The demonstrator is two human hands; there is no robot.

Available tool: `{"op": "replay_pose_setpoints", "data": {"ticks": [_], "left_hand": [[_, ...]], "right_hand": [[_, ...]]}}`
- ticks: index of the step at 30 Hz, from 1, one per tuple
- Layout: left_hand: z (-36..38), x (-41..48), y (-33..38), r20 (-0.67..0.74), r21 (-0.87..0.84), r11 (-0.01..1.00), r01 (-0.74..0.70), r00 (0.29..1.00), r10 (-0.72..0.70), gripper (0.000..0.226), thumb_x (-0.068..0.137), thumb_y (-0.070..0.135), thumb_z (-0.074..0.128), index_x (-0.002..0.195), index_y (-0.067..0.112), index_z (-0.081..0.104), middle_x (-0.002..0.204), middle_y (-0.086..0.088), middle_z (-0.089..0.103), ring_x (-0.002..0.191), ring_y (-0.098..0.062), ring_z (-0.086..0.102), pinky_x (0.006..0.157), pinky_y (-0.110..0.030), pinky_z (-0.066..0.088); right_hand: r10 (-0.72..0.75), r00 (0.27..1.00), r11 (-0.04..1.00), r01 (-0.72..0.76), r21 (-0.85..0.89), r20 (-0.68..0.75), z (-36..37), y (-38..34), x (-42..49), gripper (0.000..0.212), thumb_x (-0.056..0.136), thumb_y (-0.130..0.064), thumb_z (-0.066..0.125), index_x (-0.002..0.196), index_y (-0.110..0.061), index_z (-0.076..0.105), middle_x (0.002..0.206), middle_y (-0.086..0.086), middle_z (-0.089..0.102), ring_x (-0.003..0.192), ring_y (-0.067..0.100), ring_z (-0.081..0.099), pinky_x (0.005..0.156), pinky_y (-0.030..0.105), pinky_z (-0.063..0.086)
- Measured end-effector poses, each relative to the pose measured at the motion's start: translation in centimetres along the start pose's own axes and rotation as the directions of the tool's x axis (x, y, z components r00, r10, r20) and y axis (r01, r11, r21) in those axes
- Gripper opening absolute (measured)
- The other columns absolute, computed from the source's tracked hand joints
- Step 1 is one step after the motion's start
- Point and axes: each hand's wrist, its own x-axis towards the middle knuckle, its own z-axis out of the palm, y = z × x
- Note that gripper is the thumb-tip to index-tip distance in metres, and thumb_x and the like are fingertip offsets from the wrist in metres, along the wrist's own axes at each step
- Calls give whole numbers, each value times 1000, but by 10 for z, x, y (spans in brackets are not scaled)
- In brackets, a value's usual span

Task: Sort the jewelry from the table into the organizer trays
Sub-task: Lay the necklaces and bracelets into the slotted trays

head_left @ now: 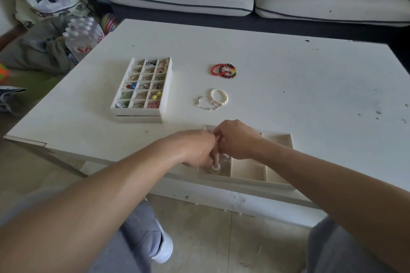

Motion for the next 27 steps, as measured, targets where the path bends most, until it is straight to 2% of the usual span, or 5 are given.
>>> {"op": "replay_pose_setpoints", "data": {"ticks": [4,9,15,20,27], "left_hand": [[2,1,3,4,11,1000,1,1000,-1,28,93,18,56,101,34,78,81,18,55,71,-8,57,71,-28,51],[0,-1,2,59,52,998,24,998,-27,22,92,22,56,102,22,76,99,0,69,89,-24,67,83,-42,57],[-1,2,-1,9,89,995,53,998,-54,22,97,29,47,95,16,65,86,-5,63,80,-28,63,69,-37,50],[-1,2,-2,20,78,994,82,996,-84,30,96,27,43,106,19,70,104,-5,69,92,-26,67,86,-43,56],[-7,4,-5,67,70,992,102,992,-106,25,95,27,50,106,24,73,111,-2,69,98,-23,66,90,-42,56]], "right_hand": [[3,999,994,-7,-112,-33,3,-3,-1,12,85,-24,61,85,-33,68,72,-15,57,74,13,57,49,23,30],[4,998,985,-15,-171,-64,5,2,1,12,83,-34,66,72,-34,60,80,-11,65,79,16,60,51,23,29],[-25,1000,993,23,-120,-16,3,4,1,9,87,-41,66,80,-35,67,91,-10,72,89,16,66,62,25,42],[-7,1000,994,6,-109,-12,-1,6,2,15,84,-26,66,77,-39,63,93,-14,71,93,15,66,77,31,54],[-24,997,998,28,-56,80,-7,13,1,19,85,-21,64,77,-38,67,83,-20,70,92,9,66,73,27,50]]}}
